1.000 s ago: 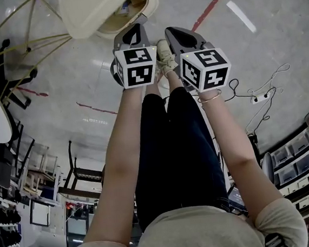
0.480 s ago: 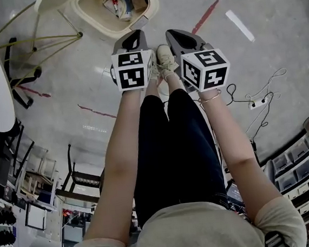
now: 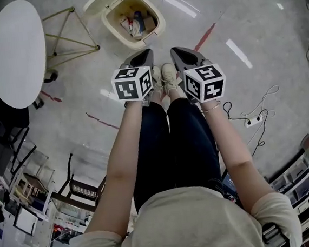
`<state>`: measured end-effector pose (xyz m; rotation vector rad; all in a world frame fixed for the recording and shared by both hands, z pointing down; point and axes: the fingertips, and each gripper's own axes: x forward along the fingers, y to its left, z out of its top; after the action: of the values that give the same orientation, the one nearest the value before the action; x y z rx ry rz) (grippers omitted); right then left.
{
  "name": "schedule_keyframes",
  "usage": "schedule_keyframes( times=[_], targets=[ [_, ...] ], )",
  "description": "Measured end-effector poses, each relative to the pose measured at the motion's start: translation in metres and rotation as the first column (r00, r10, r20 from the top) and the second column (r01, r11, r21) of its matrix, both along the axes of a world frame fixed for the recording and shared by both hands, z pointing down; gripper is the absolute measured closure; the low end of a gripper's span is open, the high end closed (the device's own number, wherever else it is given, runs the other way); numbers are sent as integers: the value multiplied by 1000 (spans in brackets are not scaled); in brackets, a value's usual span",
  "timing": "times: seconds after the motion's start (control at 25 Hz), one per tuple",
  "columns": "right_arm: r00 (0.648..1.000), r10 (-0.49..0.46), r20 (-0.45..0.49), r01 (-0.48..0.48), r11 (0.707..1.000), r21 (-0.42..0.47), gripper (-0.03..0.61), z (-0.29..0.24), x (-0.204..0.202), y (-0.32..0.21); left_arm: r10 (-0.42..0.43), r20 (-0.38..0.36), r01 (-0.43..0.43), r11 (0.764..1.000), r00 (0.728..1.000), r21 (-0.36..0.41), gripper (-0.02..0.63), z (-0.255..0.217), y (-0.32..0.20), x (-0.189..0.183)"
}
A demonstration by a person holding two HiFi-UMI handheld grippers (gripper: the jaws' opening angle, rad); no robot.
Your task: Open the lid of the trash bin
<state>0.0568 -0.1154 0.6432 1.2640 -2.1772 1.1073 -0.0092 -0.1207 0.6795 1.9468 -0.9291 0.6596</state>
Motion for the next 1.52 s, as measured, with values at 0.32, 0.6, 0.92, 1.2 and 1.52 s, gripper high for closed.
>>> schedule_keyframes(
  times=[0.32,0.6,0.92,1.2,1.52],
  targets=[
    [998,-54,24,50,991,128,571,-107,-28,7,0,-105,11,994,995,109,604,-118,8,-17],
    [987,-148,-68,160,955,249,571,-181,-37,14,53,-80,-34,974,995,222,604,-196,24,-28],
    [988,-140,-61,152,923,353,571,-257,-29,8,41,-89,-1,916,995,401,604,-277,23,-38],
    [986,-159,-57,167,865,473,571,-310,-40,7,33,-71,9,849,997,529,604,-325,18,-49],
    [975,-207,-77,217,822,527,571,-335,-62,9,27,-120,42,839,992,542,604,-322,12,-50]
  ],
)
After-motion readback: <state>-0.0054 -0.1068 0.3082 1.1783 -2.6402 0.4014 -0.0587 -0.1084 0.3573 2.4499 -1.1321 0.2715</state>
